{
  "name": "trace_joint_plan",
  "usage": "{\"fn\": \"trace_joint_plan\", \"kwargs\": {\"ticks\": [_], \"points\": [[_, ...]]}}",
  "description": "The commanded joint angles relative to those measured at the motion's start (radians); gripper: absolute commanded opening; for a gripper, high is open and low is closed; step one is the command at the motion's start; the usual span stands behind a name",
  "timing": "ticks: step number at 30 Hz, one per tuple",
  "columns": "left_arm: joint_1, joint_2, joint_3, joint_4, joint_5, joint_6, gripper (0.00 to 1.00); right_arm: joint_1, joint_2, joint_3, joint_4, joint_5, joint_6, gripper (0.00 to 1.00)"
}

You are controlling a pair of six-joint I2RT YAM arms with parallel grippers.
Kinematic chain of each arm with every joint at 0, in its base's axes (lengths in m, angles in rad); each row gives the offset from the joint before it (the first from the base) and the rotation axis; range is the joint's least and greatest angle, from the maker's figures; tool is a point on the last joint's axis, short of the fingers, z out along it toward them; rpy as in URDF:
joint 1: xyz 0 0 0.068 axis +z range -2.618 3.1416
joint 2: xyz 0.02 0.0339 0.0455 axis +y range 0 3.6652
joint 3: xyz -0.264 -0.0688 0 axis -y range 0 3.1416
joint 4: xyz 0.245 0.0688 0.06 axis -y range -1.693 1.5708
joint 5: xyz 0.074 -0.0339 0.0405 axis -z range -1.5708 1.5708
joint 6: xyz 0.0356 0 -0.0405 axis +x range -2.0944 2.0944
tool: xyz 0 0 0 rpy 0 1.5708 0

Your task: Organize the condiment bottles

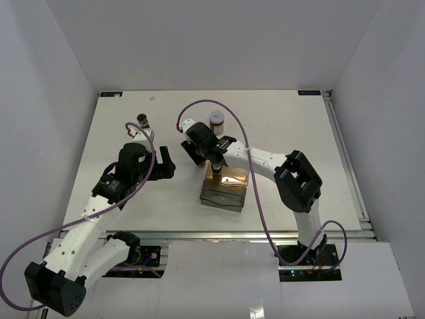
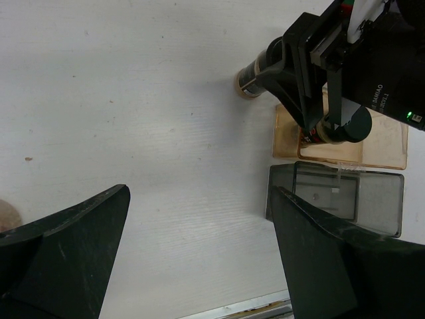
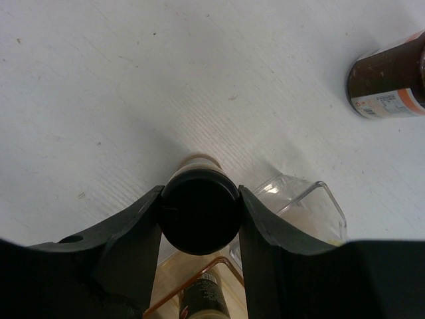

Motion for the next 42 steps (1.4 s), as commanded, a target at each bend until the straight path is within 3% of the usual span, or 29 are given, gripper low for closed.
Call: {"fn": "trace_joint_plan", "kwargs": {"ticks": [1, 16, 25, 34, 42], "points": [[0.004, -0.010, 0.009, 0.009, -0.012, 0.005, 0.98, -0.001, -0.060, 0.026, -0.006, 0.013, -0.008, 0.08], [0.004, 0.000, 0.000, 0.020, -0.002, -0.004, 0.98, -0.002, -0.477, -0.020, -0.133, 0.029, -0.008, 0.08], [0.004, 0.031, 0.008, 0.023, 0.013, 0.000, 0.98, -0.006, -0.729, -0.307, -0.147, 0.084, 0.048, 0.08], [0.004, 0.033, 0.007, 0.026, 0.014, -0.005, 0.98, -0.017, -0.810, -0.520, -0.068, 0.049, 0.072, 0.08], [0.004, 0.033, 0.005, 0.022, 0.010, -0.006, 0.98, -0.018, -0.779, -0.617, 0.039, 0.030, 0.087, 0.08]]}}
